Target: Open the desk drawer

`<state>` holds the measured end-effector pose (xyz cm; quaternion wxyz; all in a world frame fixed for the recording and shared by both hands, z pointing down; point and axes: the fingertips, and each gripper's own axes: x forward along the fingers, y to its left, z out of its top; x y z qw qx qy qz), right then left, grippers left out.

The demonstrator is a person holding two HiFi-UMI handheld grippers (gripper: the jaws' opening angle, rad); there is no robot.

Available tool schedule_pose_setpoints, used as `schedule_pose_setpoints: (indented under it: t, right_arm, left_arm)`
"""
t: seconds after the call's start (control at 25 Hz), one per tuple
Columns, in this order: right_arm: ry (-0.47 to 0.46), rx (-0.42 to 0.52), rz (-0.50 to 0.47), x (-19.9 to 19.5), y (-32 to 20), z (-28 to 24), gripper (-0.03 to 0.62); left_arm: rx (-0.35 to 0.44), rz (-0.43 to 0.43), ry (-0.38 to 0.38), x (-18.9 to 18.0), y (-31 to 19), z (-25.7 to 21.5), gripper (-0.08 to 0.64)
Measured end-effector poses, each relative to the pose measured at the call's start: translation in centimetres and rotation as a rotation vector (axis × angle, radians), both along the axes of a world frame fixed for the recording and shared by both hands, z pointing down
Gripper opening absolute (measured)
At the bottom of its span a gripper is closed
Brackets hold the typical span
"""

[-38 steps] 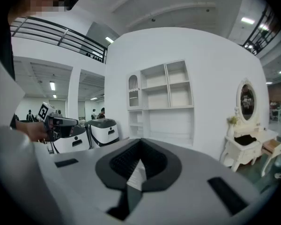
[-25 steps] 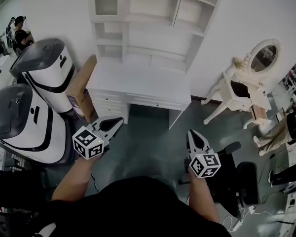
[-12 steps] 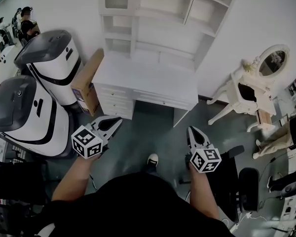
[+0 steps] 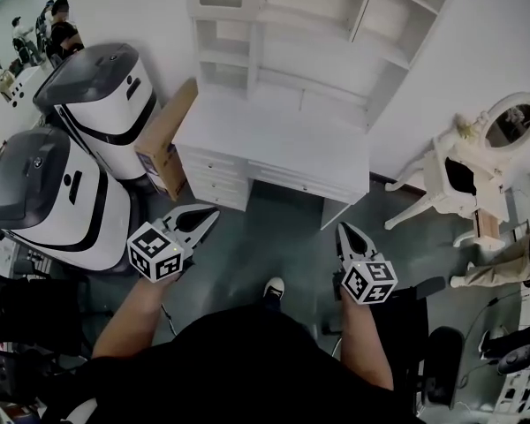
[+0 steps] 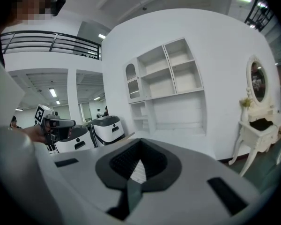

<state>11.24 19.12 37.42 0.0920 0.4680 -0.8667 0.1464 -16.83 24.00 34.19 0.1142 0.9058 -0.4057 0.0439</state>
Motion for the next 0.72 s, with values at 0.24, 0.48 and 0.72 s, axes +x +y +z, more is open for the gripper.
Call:
schedule_pose_setpoints:
  t: [0.24, 0.48, 0.72]
  right_arm:
    - [-0.037, -0.036, -0.008, 1.6, -5.4, 1.8, 0.002]
    - [-0.053, -0.054, -0.029, 3.5, -11.0, 2.2, 0.002]
    - [-0.060, -0.086, -0.045, 5.8, -16.7, 3.6, 0.002]
  left_arm:
    - [-0.023, -0.007, -0.023, 1.6, -4.7, 0.3, 0.009]
    - [-0.038, -0.027, -0.026, 3.7, -10.1, 0.4, 0.009]
    - [-0.064, -0.046, -0.035, 6.0, -14.4, 1.0, 0.009]
